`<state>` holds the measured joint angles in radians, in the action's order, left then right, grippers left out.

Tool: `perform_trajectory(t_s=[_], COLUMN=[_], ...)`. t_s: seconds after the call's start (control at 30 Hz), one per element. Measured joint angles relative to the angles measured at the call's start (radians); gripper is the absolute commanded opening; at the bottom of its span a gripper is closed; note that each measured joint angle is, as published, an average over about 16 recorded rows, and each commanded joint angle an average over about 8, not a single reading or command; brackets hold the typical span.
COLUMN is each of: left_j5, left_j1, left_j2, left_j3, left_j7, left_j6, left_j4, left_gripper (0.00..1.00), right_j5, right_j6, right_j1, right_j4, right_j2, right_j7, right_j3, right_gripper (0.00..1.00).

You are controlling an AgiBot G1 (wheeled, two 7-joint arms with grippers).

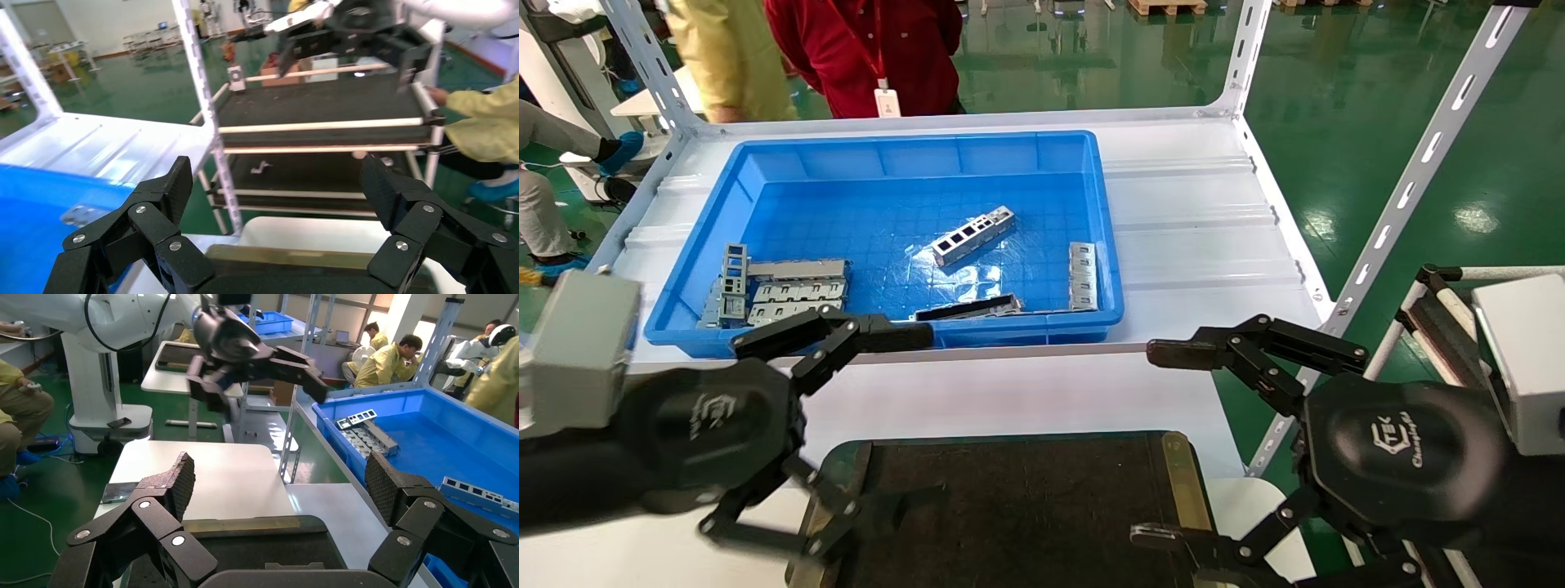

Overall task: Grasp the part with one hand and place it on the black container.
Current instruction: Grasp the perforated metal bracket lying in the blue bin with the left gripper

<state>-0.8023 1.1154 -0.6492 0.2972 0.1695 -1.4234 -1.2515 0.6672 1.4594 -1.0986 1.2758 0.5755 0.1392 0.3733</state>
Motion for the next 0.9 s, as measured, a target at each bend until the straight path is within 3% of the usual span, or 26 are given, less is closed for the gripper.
perform_trajectory(t_s=[0.53,0.9], left_j5=[-0.173,-0.334], left_j1=[0.108,0.235], left_j2=[-0.125,-0.279], left_j3=[0.054,0.113], left_j7=[-0.045,-0.106], left_j6=[0.16,0.329], left_j4=[0.137,0.367], left_gripper=[1.0,1.0], right_j5=[0.0,0.0], right_j6=[0.0,0.0], right_j1=[0.0,0.0], right_j4=[0.0,0.0], right_j2=[0.0,0.0], right_j7=[0.0,0.0], right_j3=[0.0,0.0], right_gripper=[1.0,1.0])
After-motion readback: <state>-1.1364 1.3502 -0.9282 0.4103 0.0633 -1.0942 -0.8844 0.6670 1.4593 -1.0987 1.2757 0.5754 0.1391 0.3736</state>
